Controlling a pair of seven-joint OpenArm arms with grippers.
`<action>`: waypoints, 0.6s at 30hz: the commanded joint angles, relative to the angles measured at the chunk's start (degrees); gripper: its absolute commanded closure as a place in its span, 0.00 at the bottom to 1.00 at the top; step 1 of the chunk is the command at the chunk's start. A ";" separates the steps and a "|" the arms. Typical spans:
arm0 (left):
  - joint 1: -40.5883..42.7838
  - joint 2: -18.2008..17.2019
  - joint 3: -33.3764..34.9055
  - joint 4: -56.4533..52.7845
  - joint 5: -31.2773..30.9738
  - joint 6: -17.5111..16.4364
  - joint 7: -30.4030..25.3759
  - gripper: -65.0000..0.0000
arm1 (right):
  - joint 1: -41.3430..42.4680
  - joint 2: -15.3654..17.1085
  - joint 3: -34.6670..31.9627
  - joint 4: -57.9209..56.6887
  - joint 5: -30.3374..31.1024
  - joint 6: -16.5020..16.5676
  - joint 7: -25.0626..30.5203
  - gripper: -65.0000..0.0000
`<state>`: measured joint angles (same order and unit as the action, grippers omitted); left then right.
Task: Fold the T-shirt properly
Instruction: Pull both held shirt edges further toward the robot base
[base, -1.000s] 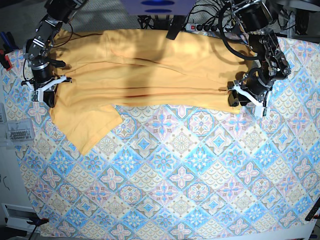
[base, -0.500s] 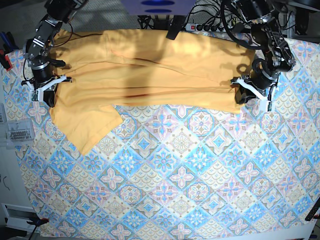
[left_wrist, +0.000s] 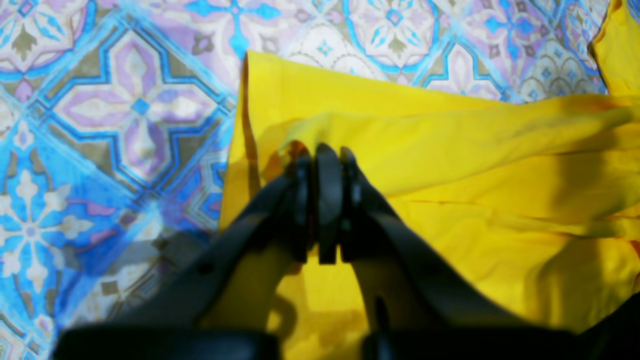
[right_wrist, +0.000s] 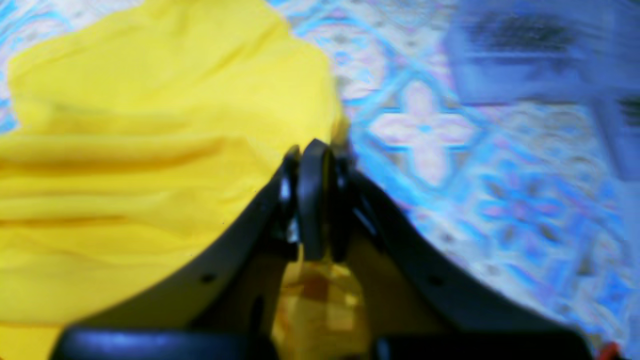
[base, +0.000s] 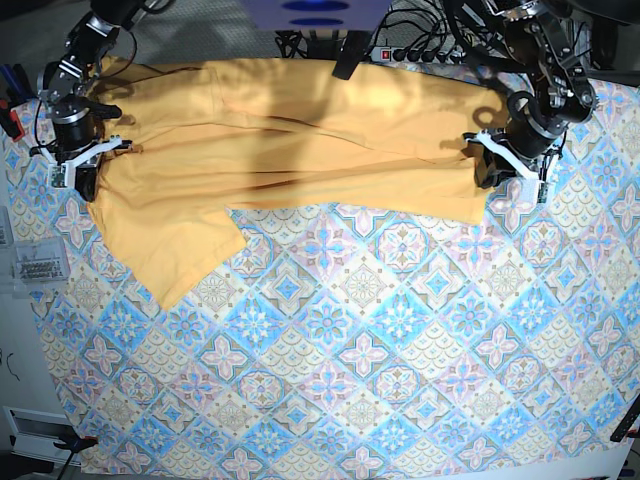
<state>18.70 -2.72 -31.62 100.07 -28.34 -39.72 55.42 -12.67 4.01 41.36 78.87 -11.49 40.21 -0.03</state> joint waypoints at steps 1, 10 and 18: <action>-0.02 -0.58 -0.16 1.42 -0.81 -0.28 -1.04 1.00 | 0.31 0.87 0.88 1.17 1.16 -0.21 1.57 1.00; -0.02 -3.48 -0.69 1.42 -0.89 -0.28 -0.96 1.00 | 0.31 0.87 7.73 1.17 1.16 -0.21 1.57 1.00; -0.46 -4.09 -3.42 1.25 -0.89 -0.28 -1.04 1.00 | -0.65 0.87 10.28 1.09 1.16 -0.21 1.57 1.00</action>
<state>18.68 -5.98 -34.48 100.40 -28.64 -40.36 55.53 -13.13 3.77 50.96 78.87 -11.51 40.91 -0.03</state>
